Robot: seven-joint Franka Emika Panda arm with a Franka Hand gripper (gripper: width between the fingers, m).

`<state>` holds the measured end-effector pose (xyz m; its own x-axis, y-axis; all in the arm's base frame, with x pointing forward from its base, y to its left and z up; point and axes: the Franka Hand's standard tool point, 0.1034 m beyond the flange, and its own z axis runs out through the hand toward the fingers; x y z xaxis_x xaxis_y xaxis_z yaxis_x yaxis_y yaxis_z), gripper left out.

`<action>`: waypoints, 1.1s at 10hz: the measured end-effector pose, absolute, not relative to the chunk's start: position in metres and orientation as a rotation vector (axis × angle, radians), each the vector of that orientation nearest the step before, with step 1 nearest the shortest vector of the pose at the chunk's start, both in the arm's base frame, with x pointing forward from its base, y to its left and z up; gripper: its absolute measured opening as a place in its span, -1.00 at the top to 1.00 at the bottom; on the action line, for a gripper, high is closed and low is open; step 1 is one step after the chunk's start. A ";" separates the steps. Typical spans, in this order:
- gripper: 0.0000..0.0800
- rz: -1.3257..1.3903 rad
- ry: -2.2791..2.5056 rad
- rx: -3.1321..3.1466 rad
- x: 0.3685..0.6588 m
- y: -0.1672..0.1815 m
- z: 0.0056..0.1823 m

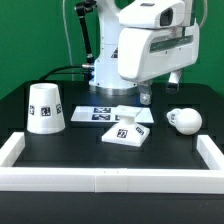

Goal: Assemble lamp

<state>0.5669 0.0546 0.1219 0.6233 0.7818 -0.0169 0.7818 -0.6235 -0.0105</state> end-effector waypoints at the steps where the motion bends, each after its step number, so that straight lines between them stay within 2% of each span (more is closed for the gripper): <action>1: -0.75 0.031 -1.362 -2.828 0.567 0.055 0.122; 6: -0.75 0.026 -1.389 -2.816 0.566 0.054 0.121; 11: -0.75 0.005 -1.876 -2.525 0.516 0.043 0.102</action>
Offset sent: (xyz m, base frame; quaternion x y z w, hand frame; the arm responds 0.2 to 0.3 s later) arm 0.0000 0.0000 0.0000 0.0000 0.0000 0.0000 1.0000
